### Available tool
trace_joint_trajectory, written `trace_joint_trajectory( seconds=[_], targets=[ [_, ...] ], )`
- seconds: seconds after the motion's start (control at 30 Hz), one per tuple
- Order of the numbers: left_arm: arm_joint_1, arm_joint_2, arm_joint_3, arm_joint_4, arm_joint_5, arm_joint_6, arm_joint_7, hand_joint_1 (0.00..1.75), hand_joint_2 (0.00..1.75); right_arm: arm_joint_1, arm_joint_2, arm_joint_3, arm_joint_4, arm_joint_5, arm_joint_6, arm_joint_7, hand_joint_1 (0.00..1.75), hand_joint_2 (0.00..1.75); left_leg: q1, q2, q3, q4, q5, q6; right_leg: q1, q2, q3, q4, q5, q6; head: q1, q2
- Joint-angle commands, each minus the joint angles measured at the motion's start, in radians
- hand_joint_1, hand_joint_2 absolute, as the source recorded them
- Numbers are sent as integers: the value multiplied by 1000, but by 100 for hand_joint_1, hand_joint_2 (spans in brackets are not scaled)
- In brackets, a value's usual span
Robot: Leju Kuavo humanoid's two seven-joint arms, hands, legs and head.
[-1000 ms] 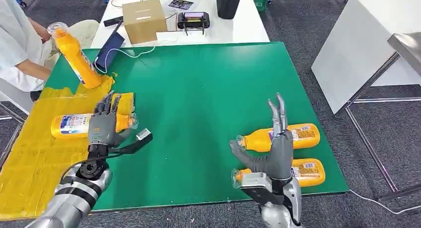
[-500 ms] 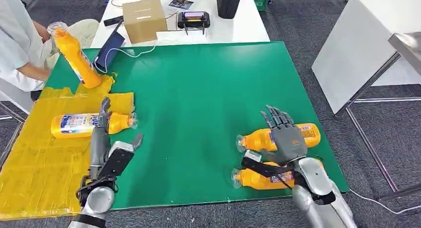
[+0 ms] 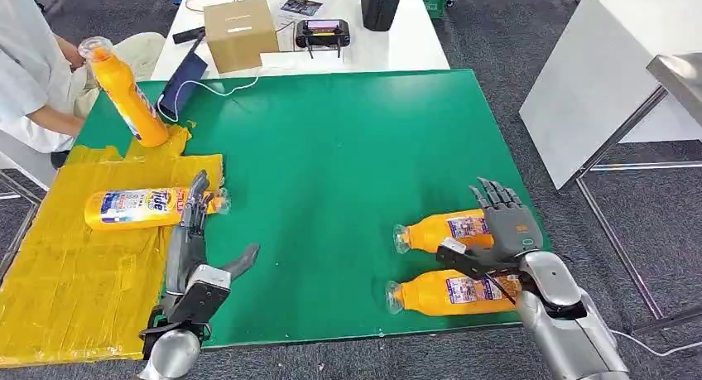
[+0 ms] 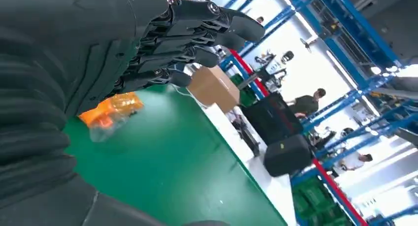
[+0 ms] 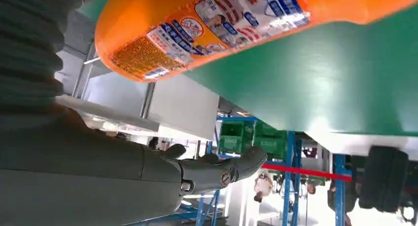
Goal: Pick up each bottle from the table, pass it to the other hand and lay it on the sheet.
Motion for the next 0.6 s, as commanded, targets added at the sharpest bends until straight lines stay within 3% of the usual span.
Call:
trace_joint_trajectory(
  seconds=[0.03, 0.27, 0.47, 0.6],
  targets=[
    [-15, 3, -40, 22, 3, 1, 2, 0, 175, -64, 18, 8, 128, 2, -4, -5, 0, 175, 1, -1, 4, 0, -2, -1, 0, 6, 4, -1, -1, -1, 0, 0],
    [-22, 7, -50, 25, 9, -2, 0, 0, 175, -100, 24, 29, 199, 3, 13, -6, 0, 175, 1, -1, 2, 0, -1, -1, 0, 5, 2, -1, 0, -1, 0, 0],
    [-53, 9, -56, 69, 47, -12, -10, 0, 175, -197, 44, 69, 378, 24, 44, 5, 0, 175, 1, 0, 4, 0, -1, -1, 0, 9, 4, -1, 0, -2, 0, 0],
    [-89, 3, -70, 120, 62, -10, -16, 0, 175, -273, 41, 126, 561, 30, 124, 19, 0, 175, 1, -1, 4, -1, 0, -1, 0, 6, 4, -2, 1, -1, 0, 0]
  ],
)
